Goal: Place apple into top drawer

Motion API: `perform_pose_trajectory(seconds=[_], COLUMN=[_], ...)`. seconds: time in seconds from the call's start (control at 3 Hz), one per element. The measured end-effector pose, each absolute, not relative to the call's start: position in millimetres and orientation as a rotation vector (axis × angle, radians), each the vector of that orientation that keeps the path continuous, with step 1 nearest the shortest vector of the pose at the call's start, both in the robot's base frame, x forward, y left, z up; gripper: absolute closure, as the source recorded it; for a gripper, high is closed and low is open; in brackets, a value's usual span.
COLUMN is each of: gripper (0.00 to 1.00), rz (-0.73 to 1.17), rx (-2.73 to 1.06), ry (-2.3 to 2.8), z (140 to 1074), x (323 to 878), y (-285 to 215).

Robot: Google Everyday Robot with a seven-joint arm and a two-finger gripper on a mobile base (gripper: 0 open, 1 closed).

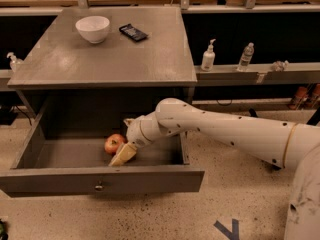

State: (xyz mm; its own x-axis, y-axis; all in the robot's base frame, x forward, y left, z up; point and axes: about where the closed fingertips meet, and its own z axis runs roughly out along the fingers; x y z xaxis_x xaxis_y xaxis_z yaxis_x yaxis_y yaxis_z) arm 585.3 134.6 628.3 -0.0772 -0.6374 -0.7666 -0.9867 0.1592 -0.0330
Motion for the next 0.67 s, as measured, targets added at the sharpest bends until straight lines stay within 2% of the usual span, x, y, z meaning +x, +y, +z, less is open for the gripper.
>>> perform_pose_trajectory(seconds=[0.67], gripper=[0.00], rz=[0.644], rx=[-1.527], ry=[1.649], z=[671], x=[570], y=[109])
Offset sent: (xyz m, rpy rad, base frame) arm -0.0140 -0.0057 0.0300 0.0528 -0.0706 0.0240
